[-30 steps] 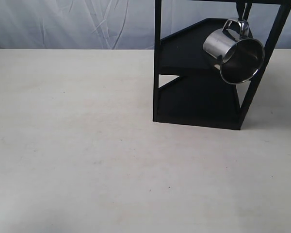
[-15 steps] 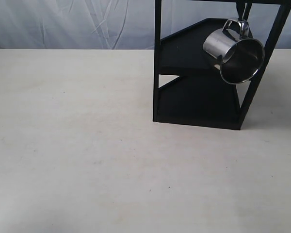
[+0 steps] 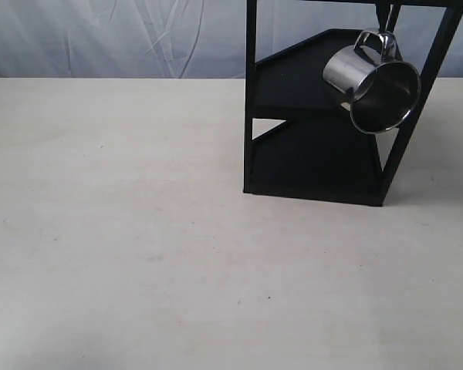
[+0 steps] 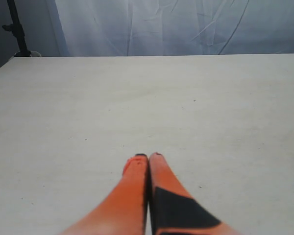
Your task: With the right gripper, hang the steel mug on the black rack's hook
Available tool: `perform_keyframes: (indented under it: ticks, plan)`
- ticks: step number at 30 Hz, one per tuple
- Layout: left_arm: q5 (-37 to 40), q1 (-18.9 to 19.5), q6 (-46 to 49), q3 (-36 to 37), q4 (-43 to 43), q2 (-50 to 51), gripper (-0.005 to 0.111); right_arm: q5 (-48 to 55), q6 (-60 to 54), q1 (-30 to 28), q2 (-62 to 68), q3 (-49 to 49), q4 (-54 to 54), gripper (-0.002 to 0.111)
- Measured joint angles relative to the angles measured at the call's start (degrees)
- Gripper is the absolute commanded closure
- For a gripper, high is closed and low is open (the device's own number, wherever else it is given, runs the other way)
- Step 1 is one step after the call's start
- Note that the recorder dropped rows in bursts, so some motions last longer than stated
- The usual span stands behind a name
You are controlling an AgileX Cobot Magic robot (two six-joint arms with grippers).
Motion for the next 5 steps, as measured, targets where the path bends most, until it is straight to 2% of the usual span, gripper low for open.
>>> perform_keyframes:
  ticks: [5]
  plan:
    - [0.00, 0.00, 0.00, 0.00, 0.00, 0.00, 0.107, 0.00, 0.00, 0.00, 0.00, 0.00, 0.00, 0.108]
